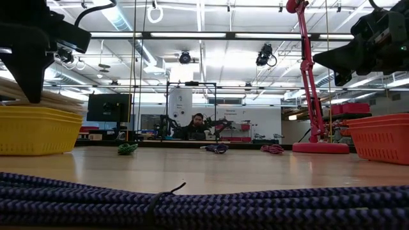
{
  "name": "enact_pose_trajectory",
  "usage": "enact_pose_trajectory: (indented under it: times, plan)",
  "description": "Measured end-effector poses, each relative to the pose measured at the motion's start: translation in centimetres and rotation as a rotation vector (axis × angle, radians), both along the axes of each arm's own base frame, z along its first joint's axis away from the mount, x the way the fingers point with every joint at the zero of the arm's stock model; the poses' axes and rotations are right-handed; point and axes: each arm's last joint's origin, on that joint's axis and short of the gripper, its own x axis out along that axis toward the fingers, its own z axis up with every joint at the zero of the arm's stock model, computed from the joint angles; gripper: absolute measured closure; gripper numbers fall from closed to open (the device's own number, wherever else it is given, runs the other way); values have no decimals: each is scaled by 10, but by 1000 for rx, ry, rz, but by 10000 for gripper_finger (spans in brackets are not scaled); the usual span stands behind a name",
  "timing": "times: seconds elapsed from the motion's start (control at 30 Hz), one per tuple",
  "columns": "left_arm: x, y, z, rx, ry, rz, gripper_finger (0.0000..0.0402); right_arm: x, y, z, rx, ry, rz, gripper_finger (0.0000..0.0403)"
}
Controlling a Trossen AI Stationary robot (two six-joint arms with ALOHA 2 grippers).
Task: Pick & Place USB Port
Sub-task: Put the brown HDMI cable into the yellow basket
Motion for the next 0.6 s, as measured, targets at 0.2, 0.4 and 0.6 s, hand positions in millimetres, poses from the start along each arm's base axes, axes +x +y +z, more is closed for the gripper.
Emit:
enact_pose_trajectory:
  times: [0.2, 0.4, 0.6]
  plan:
    - [-1, -1, 0, -13, 1, 26, 344, 0, 0, 0, 0, 1, 0, 396]
    - [-1, -2, 0, -45, 0, 85, 317, 0, 0, -1, 1, 9, 0, 396]
    - [0, 0, 0, 9, -32, 72, 320, 0, 0, -1, -2, 8, -1, 396]
